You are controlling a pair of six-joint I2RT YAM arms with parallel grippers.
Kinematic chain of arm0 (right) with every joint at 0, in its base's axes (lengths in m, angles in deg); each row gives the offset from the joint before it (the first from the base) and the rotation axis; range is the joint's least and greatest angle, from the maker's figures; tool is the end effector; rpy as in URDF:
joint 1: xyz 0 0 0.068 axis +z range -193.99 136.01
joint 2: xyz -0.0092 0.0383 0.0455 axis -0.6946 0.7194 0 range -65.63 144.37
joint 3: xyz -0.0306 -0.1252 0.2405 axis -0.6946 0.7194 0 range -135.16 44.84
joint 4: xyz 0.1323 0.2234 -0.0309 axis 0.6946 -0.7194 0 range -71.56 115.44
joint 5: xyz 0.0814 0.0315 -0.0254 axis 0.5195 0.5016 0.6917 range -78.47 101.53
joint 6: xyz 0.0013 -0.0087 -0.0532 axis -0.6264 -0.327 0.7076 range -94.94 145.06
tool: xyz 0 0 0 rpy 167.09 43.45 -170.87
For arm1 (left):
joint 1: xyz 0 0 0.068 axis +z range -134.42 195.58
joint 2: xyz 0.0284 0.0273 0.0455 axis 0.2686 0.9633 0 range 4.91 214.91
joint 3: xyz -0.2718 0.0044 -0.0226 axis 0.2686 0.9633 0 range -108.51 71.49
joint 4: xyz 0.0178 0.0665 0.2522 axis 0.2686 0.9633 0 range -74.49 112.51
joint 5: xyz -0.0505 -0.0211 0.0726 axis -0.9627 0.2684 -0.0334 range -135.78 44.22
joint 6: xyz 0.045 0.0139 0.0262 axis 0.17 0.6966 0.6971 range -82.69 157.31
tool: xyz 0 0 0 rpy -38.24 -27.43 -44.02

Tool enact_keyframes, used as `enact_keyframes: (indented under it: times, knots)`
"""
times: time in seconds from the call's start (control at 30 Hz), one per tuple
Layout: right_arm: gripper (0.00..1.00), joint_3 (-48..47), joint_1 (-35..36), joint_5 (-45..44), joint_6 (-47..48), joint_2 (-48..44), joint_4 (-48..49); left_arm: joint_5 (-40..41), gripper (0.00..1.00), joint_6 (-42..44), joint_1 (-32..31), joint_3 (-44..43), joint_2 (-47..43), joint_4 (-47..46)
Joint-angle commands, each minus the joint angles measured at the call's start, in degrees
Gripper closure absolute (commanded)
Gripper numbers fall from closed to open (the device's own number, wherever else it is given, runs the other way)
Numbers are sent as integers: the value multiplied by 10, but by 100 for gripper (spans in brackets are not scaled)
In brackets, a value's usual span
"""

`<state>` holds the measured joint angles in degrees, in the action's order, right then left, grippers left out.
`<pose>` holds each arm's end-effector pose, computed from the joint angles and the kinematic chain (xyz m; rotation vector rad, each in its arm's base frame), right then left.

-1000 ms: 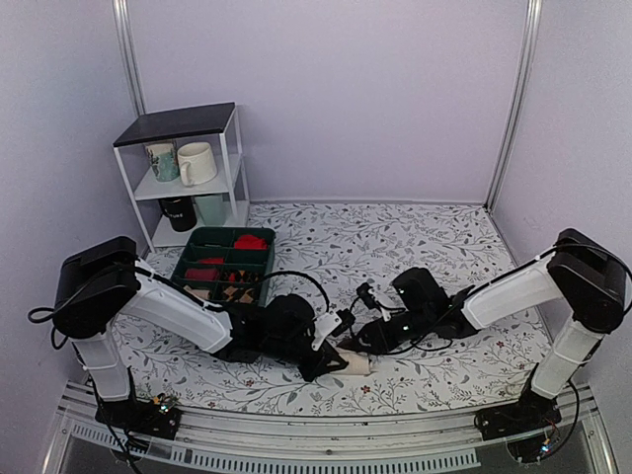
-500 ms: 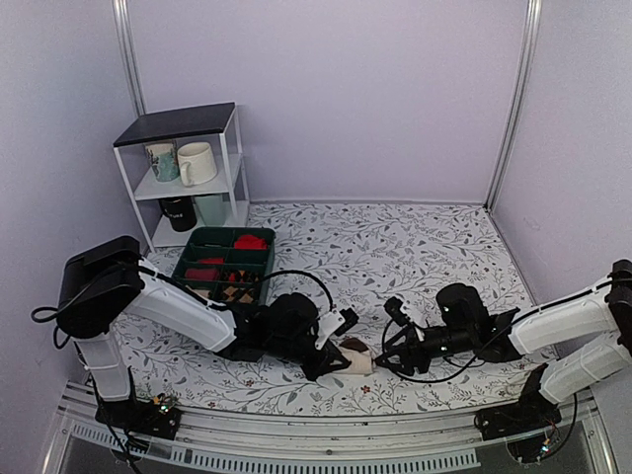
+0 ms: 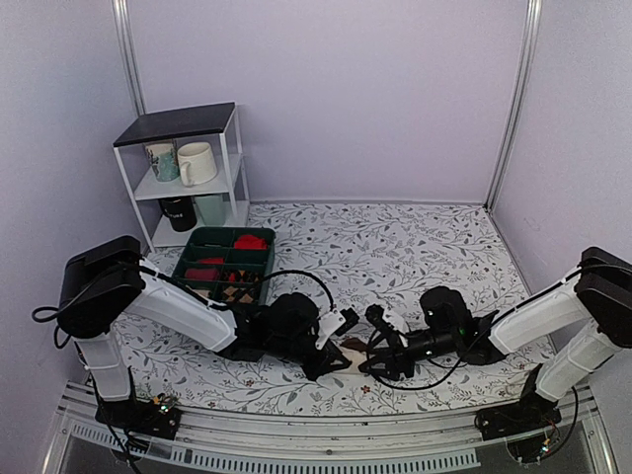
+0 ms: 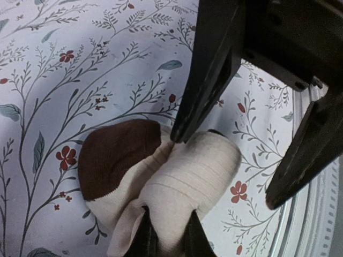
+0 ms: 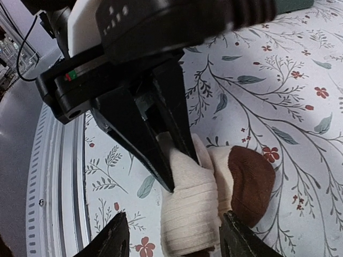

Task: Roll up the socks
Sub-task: Roll the sock at the center of the board.

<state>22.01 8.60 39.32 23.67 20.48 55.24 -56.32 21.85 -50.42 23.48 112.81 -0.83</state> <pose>0.1410 0.2117 0.1269 -1.2446 1.9036 1.0469 0.1385 -0.3269 0.1078 1.1574 2.2194 -0.8753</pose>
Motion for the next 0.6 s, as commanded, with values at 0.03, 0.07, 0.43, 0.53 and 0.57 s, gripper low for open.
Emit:
enact_keyframes:
  times: [0.03,0.07,0.43,0.53,0.57]
  knots:
    - [42,-15,18,-19,2,35,32,16,100,9,-2,47,74,198]
    - [42,-14,18,-26,1,38,32,16,100,10,-3,47,73,198]
    - [57,-26,26,-42,-12,86,13,14,100,14,-2,47,76,194]
    - [80,-38,27,-41,-28,96,-16,23,100,15,-1,50,69,187]
    - [84,-42,27,-43,-33,98,-28,31,100,15,-1,52,62,183]
